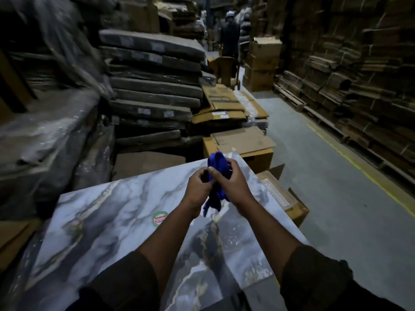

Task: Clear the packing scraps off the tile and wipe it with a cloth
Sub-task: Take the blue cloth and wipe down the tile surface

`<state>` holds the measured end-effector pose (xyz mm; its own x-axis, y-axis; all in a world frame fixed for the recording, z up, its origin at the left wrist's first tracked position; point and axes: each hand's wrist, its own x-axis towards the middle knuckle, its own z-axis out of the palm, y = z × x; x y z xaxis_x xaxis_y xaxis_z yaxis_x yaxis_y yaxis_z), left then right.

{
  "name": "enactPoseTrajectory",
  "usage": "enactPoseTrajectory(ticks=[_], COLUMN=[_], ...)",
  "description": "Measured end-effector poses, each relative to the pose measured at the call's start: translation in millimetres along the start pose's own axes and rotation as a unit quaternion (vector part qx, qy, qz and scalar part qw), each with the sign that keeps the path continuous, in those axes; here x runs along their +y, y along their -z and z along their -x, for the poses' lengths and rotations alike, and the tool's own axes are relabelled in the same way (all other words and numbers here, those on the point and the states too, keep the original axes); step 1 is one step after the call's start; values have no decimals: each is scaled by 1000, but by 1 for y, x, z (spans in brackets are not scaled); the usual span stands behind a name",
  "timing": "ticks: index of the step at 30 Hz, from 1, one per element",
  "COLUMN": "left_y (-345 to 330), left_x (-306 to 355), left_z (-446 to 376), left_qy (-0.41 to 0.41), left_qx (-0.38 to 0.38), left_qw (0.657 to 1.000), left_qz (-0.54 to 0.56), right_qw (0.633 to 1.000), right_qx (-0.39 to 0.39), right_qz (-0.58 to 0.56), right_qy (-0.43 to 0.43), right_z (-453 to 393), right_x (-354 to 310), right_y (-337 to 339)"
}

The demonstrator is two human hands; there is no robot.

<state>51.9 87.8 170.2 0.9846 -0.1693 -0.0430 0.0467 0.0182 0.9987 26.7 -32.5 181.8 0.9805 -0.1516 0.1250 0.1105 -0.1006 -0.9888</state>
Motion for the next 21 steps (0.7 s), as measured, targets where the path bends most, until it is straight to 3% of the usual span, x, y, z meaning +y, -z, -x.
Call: enactPoseTrajectory(ticks=[4,11,15,19,21], left_y=[43,116,142,152,159], left_x=[23,52,58,58,54], left_z=[21,46,57,64,65], left_qy=[-51,-36,4,-31,-36], left_qx=[-14,54,32,83,87], left_qw=[998,991,971,987,985], left_qz=[-17,120,239,133,142], right_qw=[1000,988,994,994,992], right_qx=[24,-24,-59,-68,-45], right_qz=[13,-147,-88,-74,-105], right_qy=[-5,-39,-34,-38,-51], right_z=[2,26,38,49,50], right_x=[-28,-66,-72,-69,-68], right_y=[-42,-100,-128,-147,-148])
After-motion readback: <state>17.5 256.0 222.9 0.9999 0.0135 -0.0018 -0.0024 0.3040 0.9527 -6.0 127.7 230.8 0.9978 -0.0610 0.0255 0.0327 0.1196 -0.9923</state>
